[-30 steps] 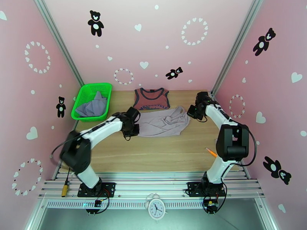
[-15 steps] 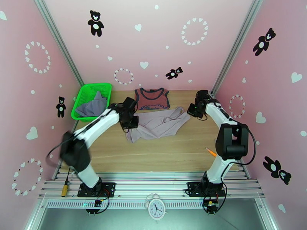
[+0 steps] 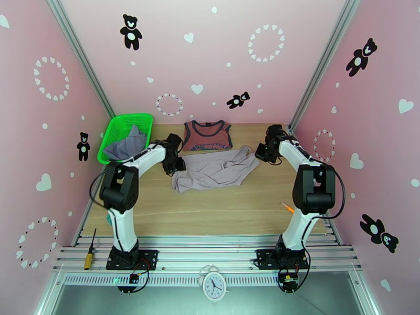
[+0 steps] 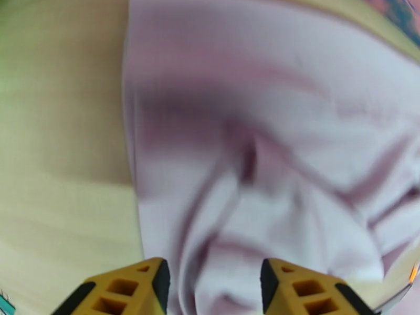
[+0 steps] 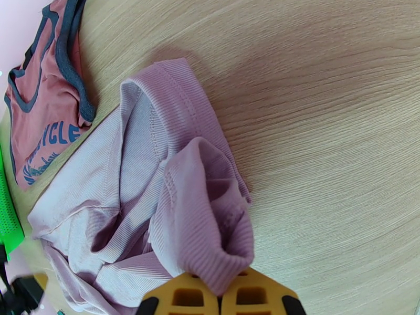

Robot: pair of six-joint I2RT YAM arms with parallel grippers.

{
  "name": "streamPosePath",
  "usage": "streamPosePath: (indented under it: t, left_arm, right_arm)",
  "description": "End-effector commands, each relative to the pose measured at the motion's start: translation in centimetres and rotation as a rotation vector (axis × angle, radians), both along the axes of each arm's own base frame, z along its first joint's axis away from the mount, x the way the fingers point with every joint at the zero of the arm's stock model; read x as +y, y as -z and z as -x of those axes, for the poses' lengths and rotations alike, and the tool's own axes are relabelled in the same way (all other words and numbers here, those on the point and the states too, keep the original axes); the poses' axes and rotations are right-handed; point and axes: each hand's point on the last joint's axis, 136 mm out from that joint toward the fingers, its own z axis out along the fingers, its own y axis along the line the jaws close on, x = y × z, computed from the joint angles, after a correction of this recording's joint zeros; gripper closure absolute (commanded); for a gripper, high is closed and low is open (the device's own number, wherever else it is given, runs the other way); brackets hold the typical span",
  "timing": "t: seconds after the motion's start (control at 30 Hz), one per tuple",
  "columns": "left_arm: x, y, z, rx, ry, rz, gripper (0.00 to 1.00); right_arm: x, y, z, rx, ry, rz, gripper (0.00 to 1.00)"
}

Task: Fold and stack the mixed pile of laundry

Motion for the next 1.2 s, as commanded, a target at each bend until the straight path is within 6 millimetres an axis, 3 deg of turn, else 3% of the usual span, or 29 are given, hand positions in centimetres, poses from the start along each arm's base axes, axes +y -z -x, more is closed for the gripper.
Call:
streamPosePath:
  t: [0.0,0.37,0.63,0.83,0.97,1.1,1.17]
  left_arm:
    - [-1.7,-1.4,0.1,-0.051,0.004,0.096,0.54]
    - [-1.1,3.6,-1.0,0.011,-0.012,0.004,0.57]
    - [-1.0,4.6,-0.9,0.034,-0.01,-0.016,0.57]
    - [-0.5,5.0,-0.6,0.04,-0.001,-0.045,0.46]
    - [-0.7,5.5,-0.6,0.046,-0.001,-0.04,0.46]
    - [-1.1,5.7,-0.7,0.046,0.001,-0.028,0.51]
    - [-1.5,5.6,-0.7,0.044,0.004,-0.015,0.62]
  right_arm:
    - [-0.1,0.0,-0.2,0.001,0.004,-0.003,1.0]
    - [0.3,0.8,0.2,0.013,-0.006,-0.013,1.0]
    - [0.4,1.0,0.2,0.017,-0.005,-0.02,1.0]
    - [0.6,1.4,0.2,0.024,-0.005,-0.031,1.0]
    - [0.6,1.5,0.2,0.024,-0.006,-0.033,1.0]
    - [0.6,1.5,0.2,0.024,-0.006,-0.032,1.0]
    - [0.6,1.3,0.2,0.021,-0.005,-0.034,1.0]
